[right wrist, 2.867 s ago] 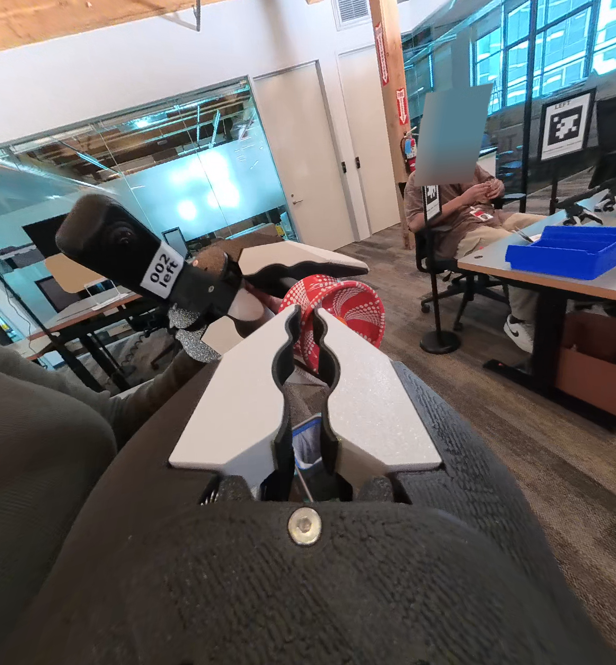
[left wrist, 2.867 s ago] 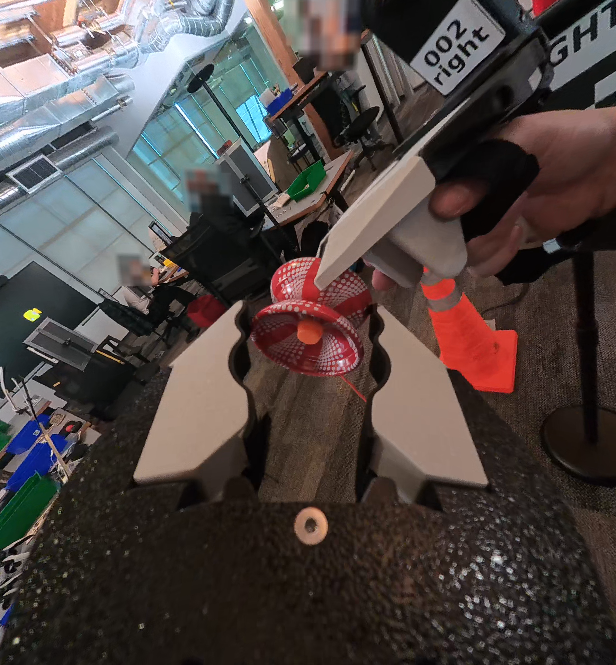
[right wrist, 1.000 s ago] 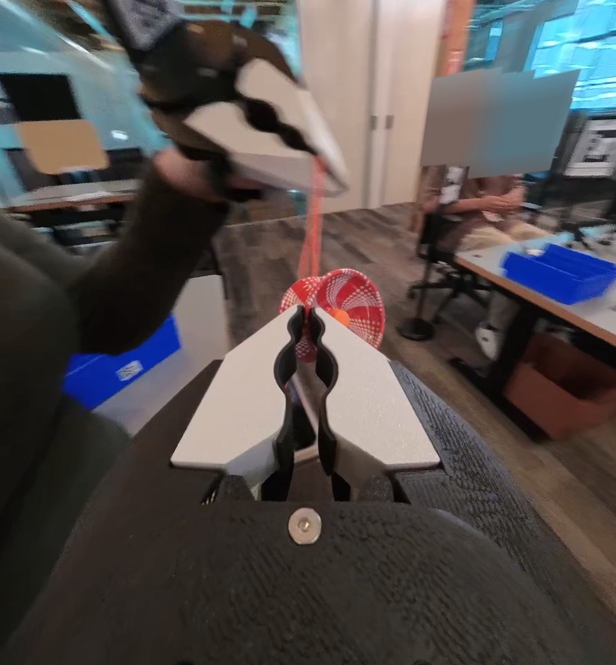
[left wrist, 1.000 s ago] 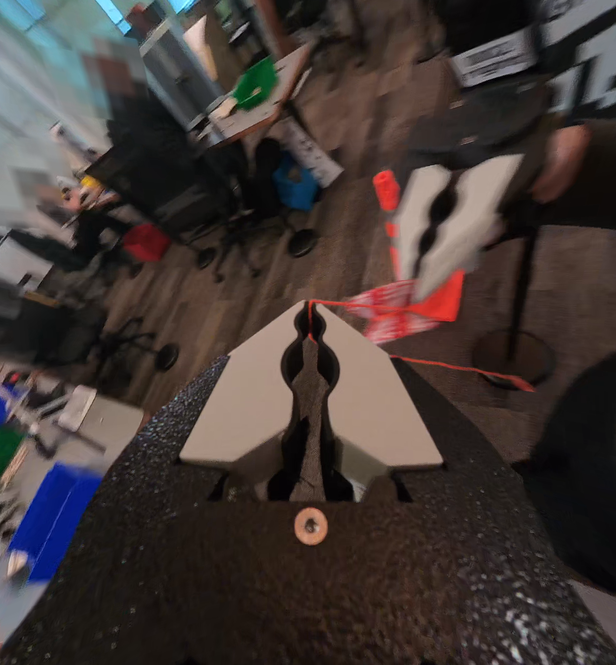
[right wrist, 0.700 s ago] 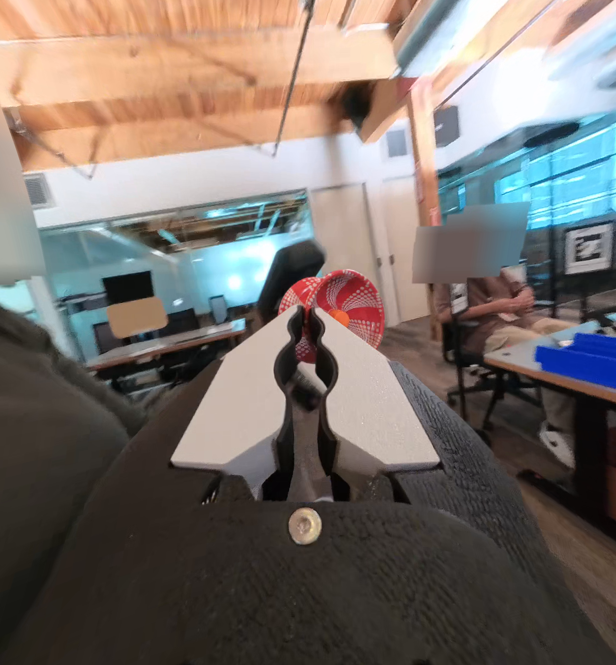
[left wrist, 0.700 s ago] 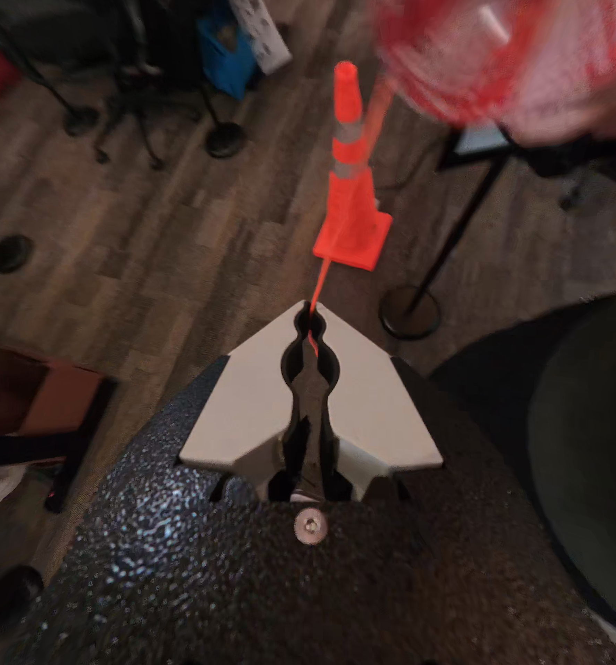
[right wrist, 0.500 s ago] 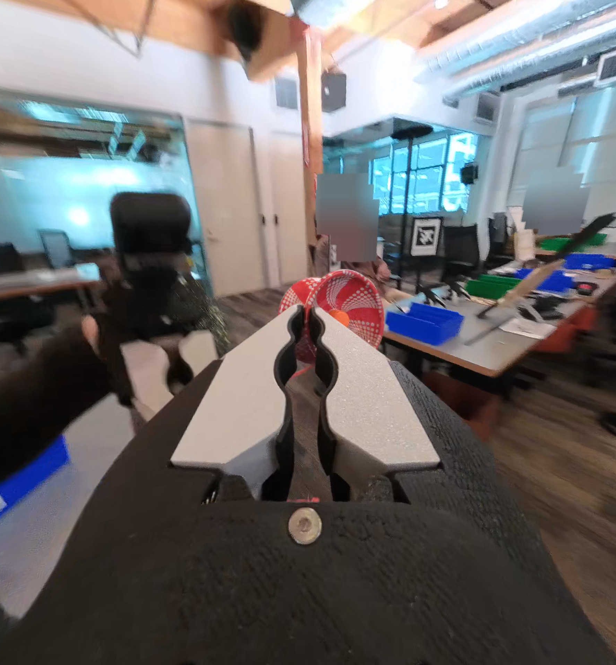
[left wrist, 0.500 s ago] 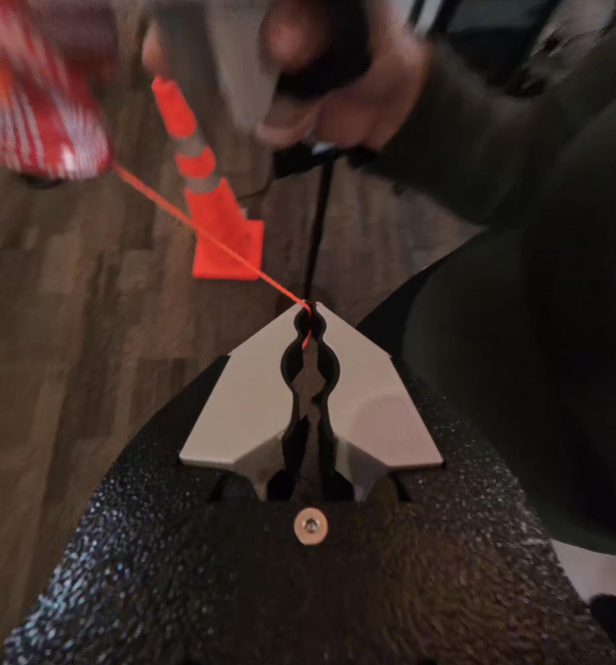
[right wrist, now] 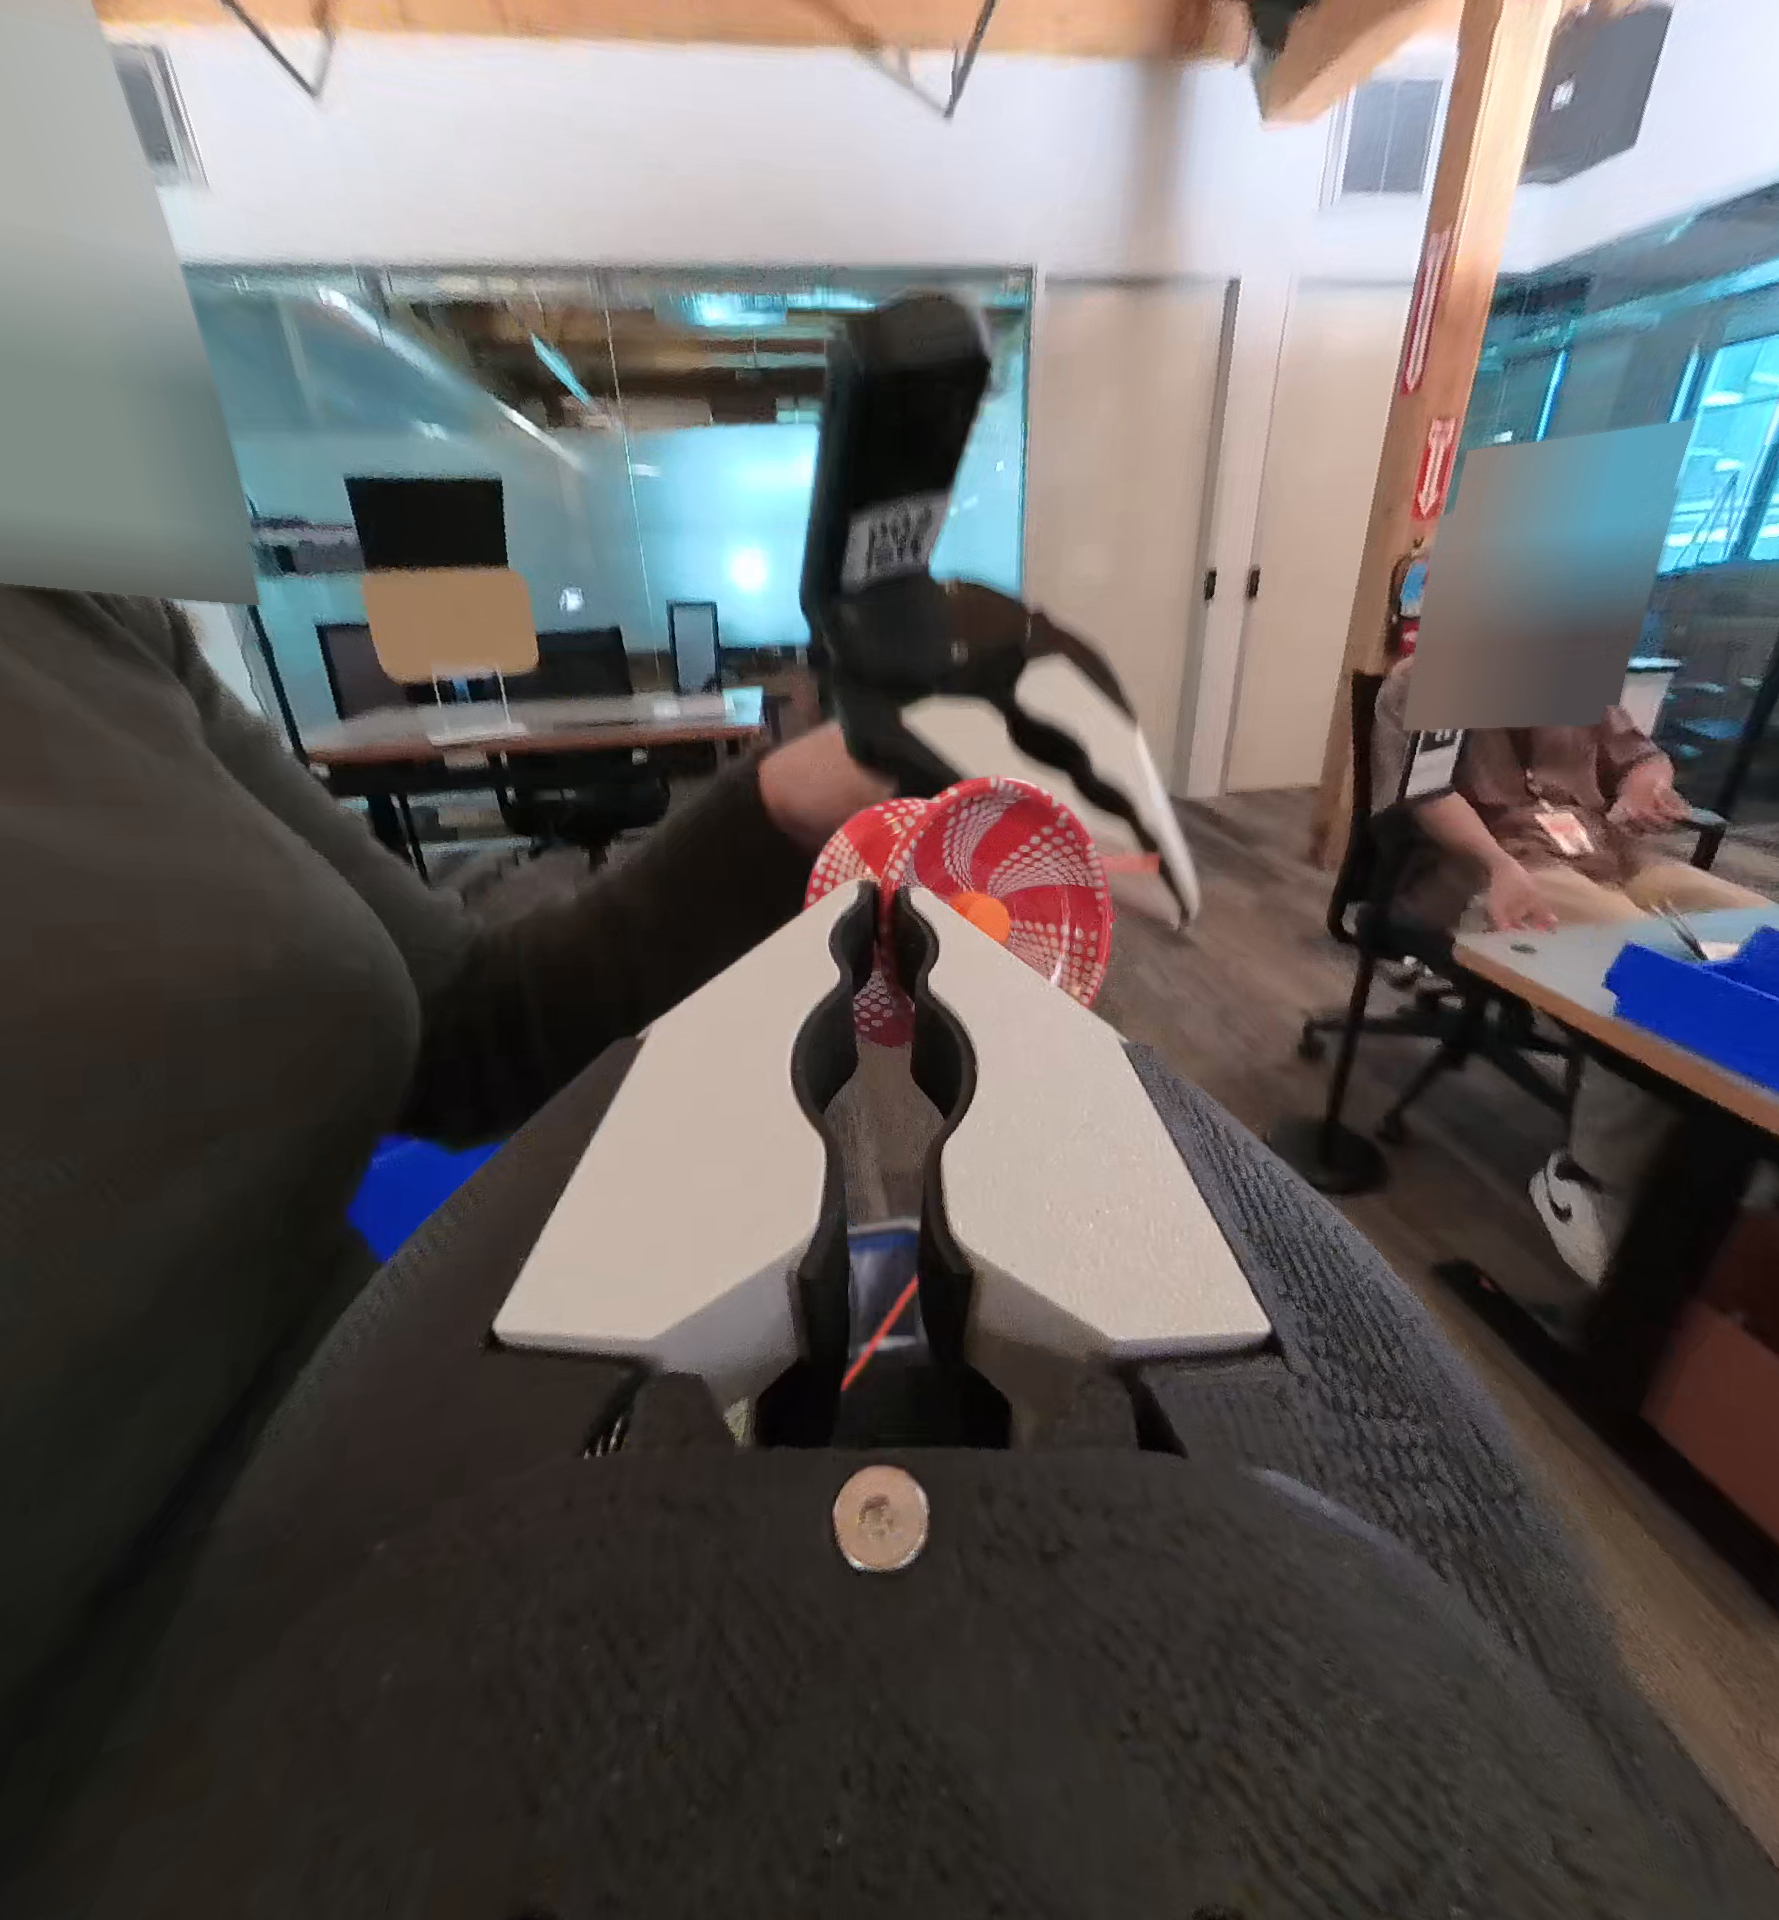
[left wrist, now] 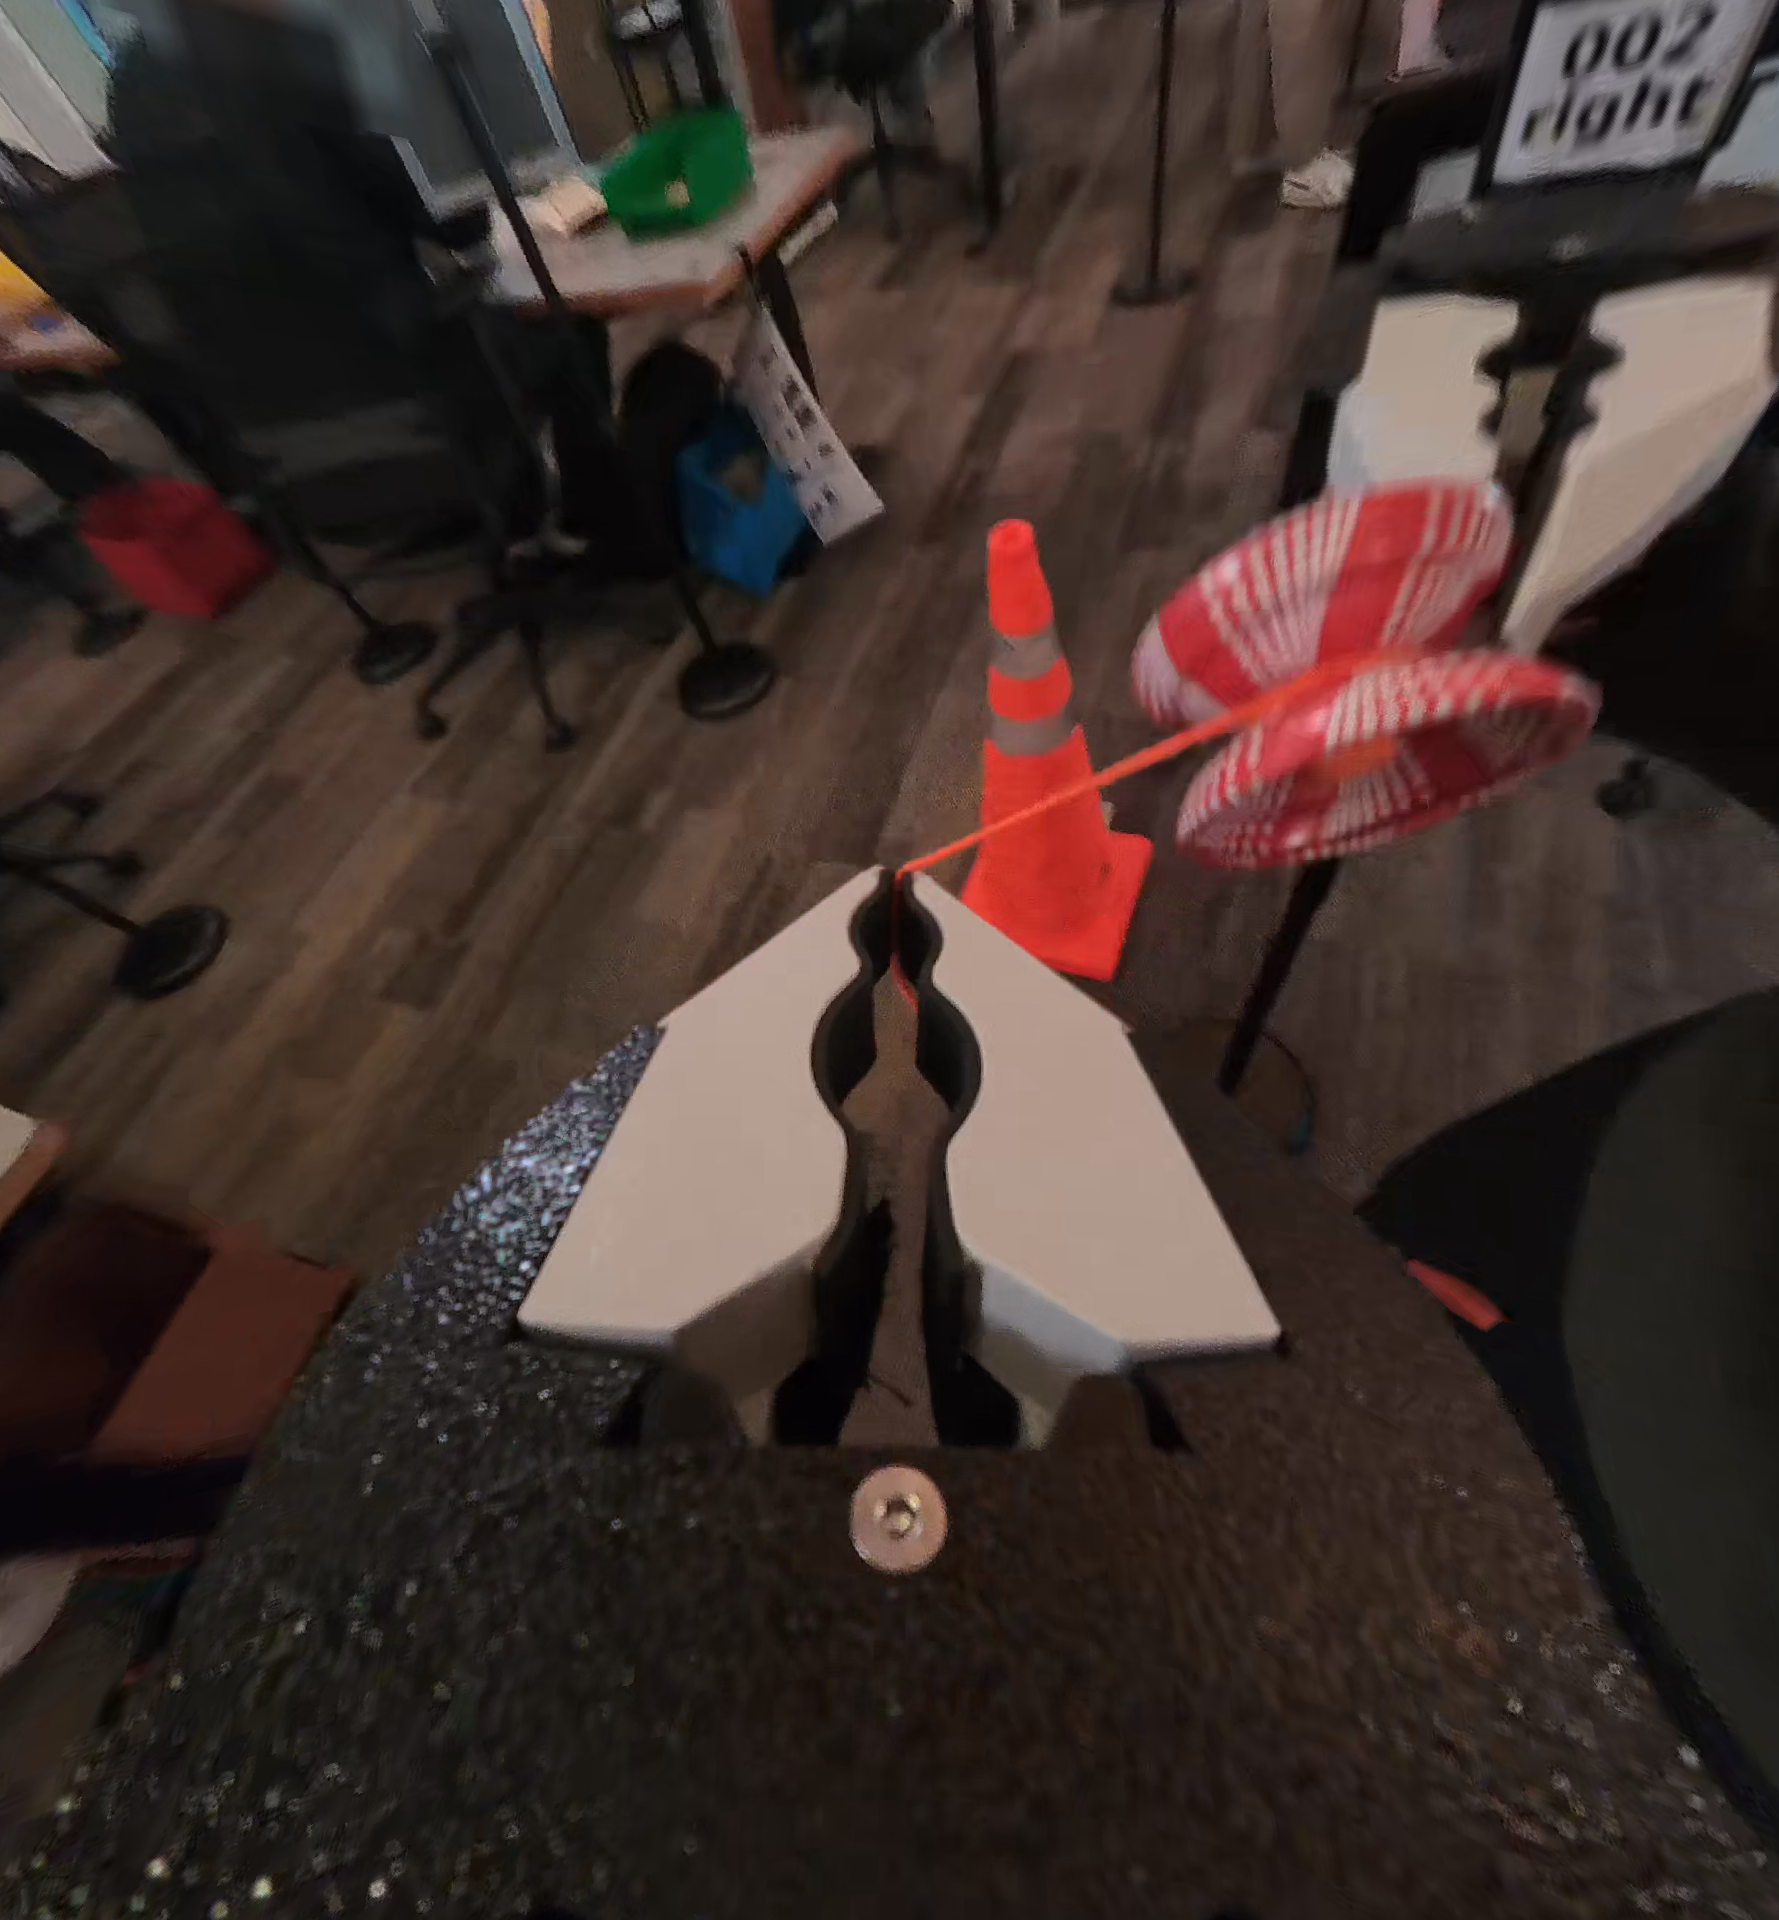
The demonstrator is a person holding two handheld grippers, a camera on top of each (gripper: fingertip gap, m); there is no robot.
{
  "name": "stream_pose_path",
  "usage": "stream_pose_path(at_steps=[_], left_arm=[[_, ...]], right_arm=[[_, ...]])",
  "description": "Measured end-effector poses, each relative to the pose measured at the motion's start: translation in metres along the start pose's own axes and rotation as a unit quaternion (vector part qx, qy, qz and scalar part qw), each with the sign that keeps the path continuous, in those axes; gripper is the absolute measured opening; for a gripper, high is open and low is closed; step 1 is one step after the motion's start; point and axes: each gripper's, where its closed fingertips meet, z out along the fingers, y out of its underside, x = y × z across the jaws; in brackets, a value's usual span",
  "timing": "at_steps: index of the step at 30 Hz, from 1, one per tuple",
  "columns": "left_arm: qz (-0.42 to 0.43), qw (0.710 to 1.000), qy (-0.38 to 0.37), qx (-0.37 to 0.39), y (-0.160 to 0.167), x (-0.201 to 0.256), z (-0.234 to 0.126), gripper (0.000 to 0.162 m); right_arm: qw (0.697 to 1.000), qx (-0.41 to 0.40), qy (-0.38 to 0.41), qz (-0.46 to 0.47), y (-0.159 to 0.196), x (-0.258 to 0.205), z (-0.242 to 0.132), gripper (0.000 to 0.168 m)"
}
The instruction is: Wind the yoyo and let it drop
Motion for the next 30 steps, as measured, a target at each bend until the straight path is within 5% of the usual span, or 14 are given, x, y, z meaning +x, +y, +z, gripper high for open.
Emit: stream_pose_path(at_steps=[6,12,16,21,23,26,30], left_arm=[[0.009,0.985,0.128,-0.115,0.058,0.068,0.041,0.000],[0.011,0.959,0.283,-0.023,0.012,0.128,0.012,0.000],[0.035,0.970,0.234,0.051,-0.030,0.101,-0.016,0.000],[0.020,0.996,0.022,0.081,-0.048,0.011,-0.030,0.000],[0.015,0.997,-0.060,0.055,-0.032,-0.025,-0.025,0.000],[-0.041,0.998,-0.022,0.043,-0.005,-0.024,0.001,0.000],[-0.053,0.996,0.062,-0.019,0.035,0.023,0.042,0.000]], right_arm=[[0.988,0.105,0.113,0.004,-0.029,0.033,-0.006,0.001],[0.965,-0.042,0.251,-0.068,0.013,0.075,-0.021,0.001],[0.966,-0.109,0.221,-0.079,0.040,0.069,-0.022,0.001],[0.983,-0.153,0.089,-0.056,0.058,0.031,-0.013,0.001],[0.996,-0.088,0.015,-0.025,0.040,0.007,-0.007,0.001],[1.000,0.009,-0.026,-0.009,0.002,-0.008,-0.005,0.001],[0.996,0.073,0.033,-0.023,-0.022,0.006,-0.006,0.001]])
